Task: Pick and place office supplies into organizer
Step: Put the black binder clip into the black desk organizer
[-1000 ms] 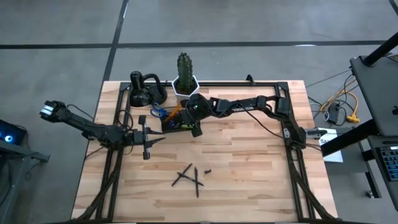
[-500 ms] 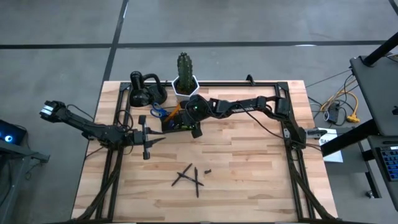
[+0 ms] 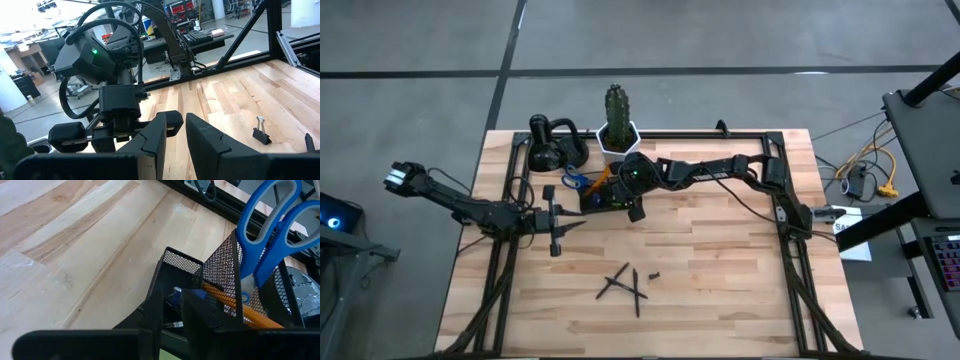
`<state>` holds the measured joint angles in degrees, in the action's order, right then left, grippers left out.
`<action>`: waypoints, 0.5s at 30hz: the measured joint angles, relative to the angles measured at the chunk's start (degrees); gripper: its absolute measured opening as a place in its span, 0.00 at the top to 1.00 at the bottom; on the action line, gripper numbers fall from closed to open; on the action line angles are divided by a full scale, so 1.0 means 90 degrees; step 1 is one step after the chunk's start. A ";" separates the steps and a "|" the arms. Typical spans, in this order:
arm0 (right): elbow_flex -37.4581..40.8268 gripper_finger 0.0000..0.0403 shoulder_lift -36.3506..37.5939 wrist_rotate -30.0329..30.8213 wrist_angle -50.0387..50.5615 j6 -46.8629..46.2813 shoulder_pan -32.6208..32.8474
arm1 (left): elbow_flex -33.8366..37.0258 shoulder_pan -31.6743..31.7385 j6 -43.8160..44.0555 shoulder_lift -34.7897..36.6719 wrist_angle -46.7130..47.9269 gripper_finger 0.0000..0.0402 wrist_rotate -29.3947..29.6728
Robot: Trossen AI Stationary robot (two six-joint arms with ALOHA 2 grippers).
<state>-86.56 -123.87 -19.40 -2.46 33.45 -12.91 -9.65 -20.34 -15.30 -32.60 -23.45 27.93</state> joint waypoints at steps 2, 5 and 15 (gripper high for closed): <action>0.0000 0.86 0.0000 0.0005 0.0000 0.0007 0.0000 | 0.0000 -0.0002 0.0002 0.0000 0.0000 0.85 0.0000; 0.0000 0.86 0.0003 0.0005 0.0001 -0.0001 0.0001 | 0.0000 0.0000 0.0002 0.0000 0.0000 0.85 0.0002; -0.0005 0.84 0.0282 -0.0002 0.0276 -0.0029 0.0165 | 0.0005 0.0000 0.0002 -0.0002 0.0000 0.85 0.0002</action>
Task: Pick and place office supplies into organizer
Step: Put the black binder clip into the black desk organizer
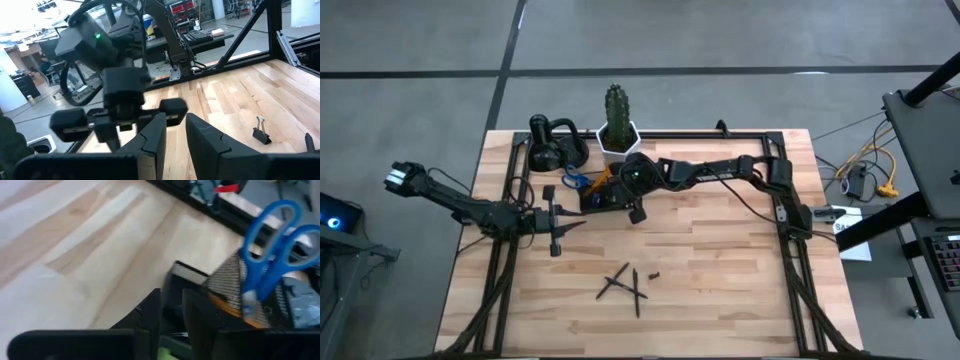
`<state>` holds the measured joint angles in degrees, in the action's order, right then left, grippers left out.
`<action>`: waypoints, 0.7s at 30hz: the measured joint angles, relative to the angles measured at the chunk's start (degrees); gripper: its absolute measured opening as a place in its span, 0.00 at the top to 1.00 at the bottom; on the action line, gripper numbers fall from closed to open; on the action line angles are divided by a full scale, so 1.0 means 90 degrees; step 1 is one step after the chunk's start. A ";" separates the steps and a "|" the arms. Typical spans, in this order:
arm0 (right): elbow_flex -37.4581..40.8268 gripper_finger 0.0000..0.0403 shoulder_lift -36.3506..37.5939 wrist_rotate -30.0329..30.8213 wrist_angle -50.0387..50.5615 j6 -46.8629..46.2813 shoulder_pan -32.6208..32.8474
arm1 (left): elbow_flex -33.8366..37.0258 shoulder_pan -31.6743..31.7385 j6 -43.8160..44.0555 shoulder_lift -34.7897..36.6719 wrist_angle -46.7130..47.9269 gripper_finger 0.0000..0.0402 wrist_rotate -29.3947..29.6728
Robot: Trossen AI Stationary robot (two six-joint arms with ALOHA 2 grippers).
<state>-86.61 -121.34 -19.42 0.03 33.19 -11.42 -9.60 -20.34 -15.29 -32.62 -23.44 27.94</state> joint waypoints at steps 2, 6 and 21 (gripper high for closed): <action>0.0000 0.81 0.0075 0.0002 0.0195 -0.0013 0.0093 | 0.0016 0.0000 0.0000 0.0002 0.0004 0.85 -0.0002; 0.0000 0.74 0.0250 -0.0001 0.0745 -0.0046 0.0341 | 0.0026 0.0000 0.0000 0.0002 0.0001 0.85 0.0000; 0.0060 0.64 0.1198 0.0057 0.2757 -0.1309 0.1485 | 0.0029 -0.0002 0.0002 0.0005 -0.0010 0.85 -0.0002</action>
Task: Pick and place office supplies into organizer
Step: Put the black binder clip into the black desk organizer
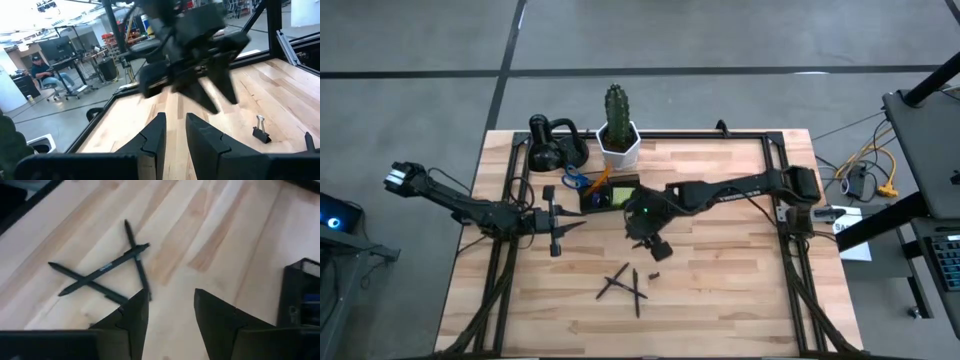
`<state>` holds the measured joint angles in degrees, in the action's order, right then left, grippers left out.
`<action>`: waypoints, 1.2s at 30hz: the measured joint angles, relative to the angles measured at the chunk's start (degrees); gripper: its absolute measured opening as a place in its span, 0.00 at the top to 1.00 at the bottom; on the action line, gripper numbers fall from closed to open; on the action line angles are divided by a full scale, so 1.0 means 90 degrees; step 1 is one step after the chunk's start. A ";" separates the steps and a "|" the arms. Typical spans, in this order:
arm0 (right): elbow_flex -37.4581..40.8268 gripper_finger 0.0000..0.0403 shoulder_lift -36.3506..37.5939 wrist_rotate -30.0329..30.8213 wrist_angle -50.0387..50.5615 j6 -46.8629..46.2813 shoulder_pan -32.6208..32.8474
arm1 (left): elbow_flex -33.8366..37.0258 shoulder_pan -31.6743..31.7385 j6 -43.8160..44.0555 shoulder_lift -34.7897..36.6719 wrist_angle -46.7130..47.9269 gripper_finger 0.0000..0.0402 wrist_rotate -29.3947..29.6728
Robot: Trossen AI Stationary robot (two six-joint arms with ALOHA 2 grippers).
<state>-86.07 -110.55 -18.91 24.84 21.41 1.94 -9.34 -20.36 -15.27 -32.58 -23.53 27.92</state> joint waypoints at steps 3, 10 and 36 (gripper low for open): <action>0.0055 0.65 0.0035 0.0520 0.0179 -0.0207 0.0310 | 0.0000 0.0002 0.0000 0.0000 0.0001 0.85 0.0000; 0.0088 0.65 0.0033 0.1555 0.0943 -0.0733 0.0904 | 0.0000 0.0000 0.0000 0.0000 0.0002 0.85 0.0000; 0.0329 0.66 0.0026 0.1546 0.1365 -0.1490 0.1505 | 0.0000 0.0002 -0.0002 0.0002 0.0000 0.85 0.0000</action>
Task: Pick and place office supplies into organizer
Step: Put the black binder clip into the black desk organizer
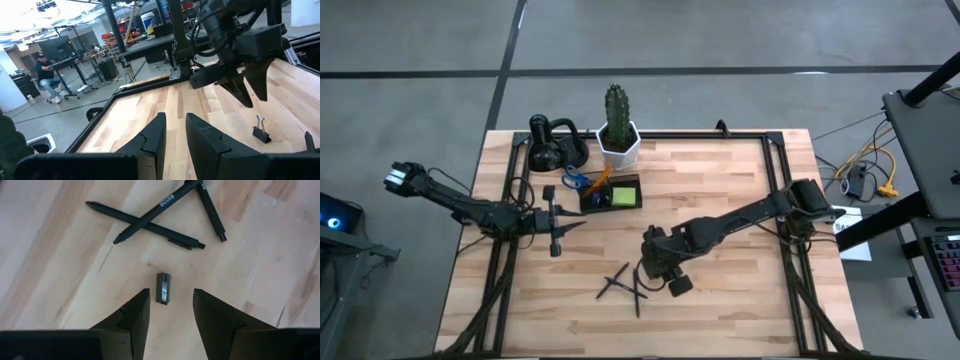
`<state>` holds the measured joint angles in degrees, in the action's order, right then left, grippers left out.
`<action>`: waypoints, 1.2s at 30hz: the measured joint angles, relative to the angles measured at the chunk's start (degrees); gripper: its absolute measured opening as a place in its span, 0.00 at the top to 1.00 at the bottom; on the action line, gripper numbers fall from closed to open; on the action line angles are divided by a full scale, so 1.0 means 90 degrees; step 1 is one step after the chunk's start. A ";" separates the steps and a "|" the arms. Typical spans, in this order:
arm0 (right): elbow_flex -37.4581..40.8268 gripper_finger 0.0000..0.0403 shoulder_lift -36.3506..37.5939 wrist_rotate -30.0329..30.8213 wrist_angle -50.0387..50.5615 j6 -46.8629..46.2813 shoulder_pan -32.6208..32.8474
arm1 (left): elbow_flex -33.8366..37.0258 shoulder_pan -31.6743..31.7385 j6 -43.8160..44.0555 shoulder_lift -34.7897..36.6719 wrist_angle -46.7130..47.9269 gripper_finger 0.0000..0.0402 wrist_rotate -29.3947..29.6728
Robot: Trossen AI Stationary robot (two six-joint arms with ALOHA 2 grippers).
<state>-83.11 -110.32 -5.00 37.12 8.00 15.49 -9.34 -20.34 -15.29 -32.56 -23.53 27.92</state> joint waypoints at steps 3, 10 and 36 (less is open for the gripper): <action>0.0000 0.66 0.0000 0.0006 0.0001 0.0115 -0.0030 | 0.0000 -0.0002 0.0000 -0.0002 0.0000 0.85 0.0000; 0.0000 0.68 -0.0001 0.0022 -0.0031 0.0111 -0.0078 | 0.0001 0.0000 0.0171 -0.0002 0.0002 0.85 0.0000; 0.0405 0.68 -0.0301 0.0005 -0.0949 -0.0428 0.0053 | 0.0333 0.0000 0.0515 0.0007 -0.0236 0.85 0.0000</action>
<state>-79.46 -113.03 -4.95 28.58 4.15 15.97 -6.35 -20.34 -10.66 -32.49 -25.65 27.92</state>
